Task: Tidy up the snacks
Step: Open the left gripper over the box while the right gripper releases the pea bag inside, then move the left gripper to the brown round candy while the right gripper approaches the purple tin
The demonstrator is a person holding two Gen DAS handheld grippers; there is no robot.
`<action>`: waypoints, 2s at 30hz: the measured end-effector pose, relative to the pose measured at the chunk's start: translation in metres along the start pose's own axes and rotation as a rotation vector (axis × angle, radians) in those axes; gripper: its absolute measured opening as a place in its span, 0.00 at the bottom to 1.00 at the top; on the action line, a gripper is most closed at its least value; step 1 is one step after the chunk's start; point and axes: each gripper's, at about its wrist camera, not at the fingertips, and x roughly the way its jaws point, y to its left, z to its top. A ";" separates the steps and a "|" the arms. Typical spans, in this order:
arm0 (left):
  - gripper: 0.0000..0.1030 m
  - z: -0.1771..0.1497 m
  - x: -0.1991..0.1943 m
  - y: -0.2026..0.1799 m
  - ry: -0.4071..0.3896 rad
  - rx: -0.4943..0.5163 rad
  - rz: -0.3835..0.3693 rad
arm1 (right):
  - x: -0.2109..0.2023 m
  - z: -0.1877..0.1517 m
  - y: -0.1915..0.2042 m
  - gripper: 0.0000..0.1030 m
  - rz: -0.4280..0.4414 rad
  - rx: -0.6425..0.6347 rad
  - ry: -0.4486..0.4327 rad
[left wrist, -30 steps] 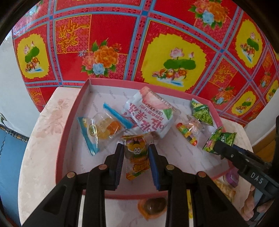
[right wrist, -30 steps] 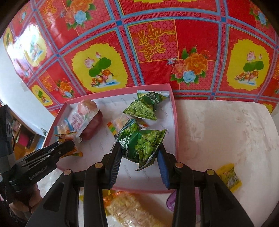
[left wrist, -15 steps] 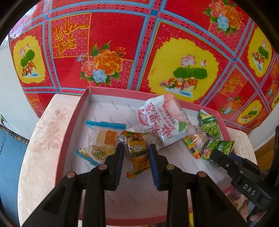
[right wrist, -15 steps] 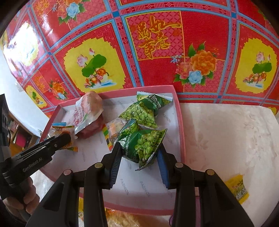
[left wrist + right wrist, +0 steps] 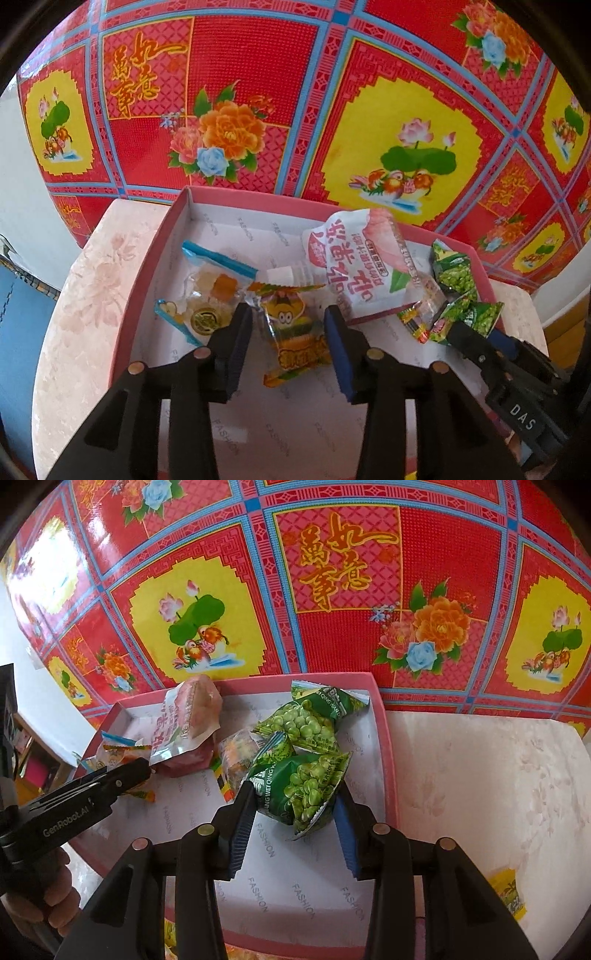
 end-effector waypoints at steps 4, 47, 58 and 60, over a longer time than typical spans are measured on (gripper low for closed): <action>0.43 0.001 -0.003 -0.007 0.007 0.013 0.022 | -0.003 0.000 -0.004 0.45 0.025 0.012 -0.008; 0.54 -0.061 -0.107 -0.035 0.014 0.060 -0.038 | -0.117 -0.075 -0.052 0.75 0.074 0.077 -0.067; 0.54 -0.077 -0.096 -0.038 0.056 0.075 -0.033 | -0.128 -0.090 -0.077 0.75 0.044 0.124 -0.073; 0.53 -0.079 -0.094 -0.037 0.059 0.074 -0.029 | -0.127 -0.092 -0.078 0.75 0.038 0.126 -0.069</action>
